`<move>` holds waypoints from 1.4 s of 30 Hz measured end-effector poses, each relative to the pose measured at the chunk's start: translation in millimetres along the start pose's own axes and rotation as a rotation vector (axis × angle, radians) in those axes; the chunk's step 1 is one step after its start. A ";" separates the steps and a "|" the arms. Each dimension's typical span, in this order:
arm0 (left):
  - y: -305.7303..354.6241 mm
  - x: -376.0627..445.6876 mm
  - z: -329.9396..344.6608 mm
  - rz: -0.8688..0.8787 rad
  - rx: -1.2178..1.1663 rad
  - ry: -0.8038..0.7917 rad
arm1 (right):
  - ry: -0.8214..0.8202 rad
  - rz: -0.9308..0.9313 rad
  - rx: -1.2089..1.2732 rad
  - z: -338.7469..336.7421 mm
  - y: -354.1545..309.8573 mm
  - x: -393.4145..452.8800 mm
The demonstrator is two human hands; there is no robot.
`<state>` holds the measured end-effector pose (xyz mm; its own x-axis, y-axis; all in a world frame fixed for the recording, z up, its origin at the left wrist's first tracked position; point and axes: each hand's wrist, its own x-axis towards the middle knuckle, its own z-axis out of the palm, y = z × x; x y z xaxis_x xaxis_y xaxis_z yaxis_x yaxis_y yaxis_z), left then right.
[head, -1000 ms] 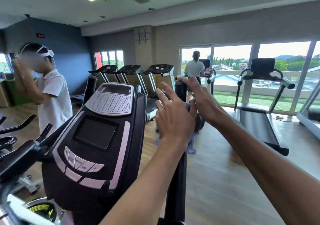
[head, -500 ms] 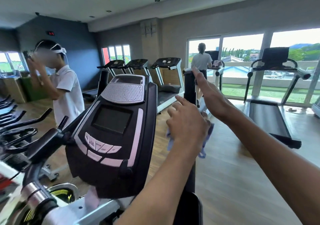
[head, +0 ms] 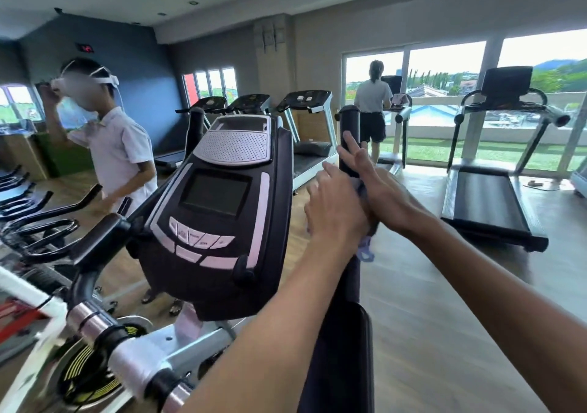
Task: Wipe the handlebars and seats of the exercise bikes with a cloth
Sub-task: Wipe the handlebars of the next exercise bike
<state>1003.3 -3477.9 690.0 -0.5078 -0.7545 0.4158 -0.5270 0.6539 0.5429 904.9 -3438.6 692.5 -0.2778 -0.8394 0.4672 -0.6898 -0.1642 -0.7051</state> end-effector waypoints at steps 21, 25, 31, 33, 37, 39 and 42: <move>-26.3 -68.8 5.1 0.035 0.181 -0.199 | 0.056 0.027 -0.001 -13.5 10.9 -1.5; -13.6 -37.5 16.1 0.074 0.223 -0.076 | 0.081 0.008 0.079 -11.6 15.6 1.1; 3.1 7.8 23.2 0.076 0.236 0.023 | 0.103 0.053 0.295 -23.2 5.8 -1.8; -3.9 -20.1 20.9 0.082 0.245 -0.005 | 0.140 0.026 0.302 -26.5 3.8 -0.9; -16.4 -54.7 21.2 0.095 0.328 -0.089 | 0.102 0.010 0.269 -23.3 5.1 7.5; -10.4 -31.0 19.9 0.104 0.312 -0.075 | 0.053 0.003 0.182 -22.9 5.4 11.9; 0.5 16.2 17.5 0.023 0.165 -0.061 | 0.053 -0.009 0.141 -27.1 1.5 14.7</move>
<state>982.9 -3488.8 684.2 -0.5589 -0.7378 0.3786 -0.6171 0.6750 0.4045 881.7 -3437.2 712.7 -0.3097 -0.8096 0.4987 -0.5924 -0.2459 -0.7672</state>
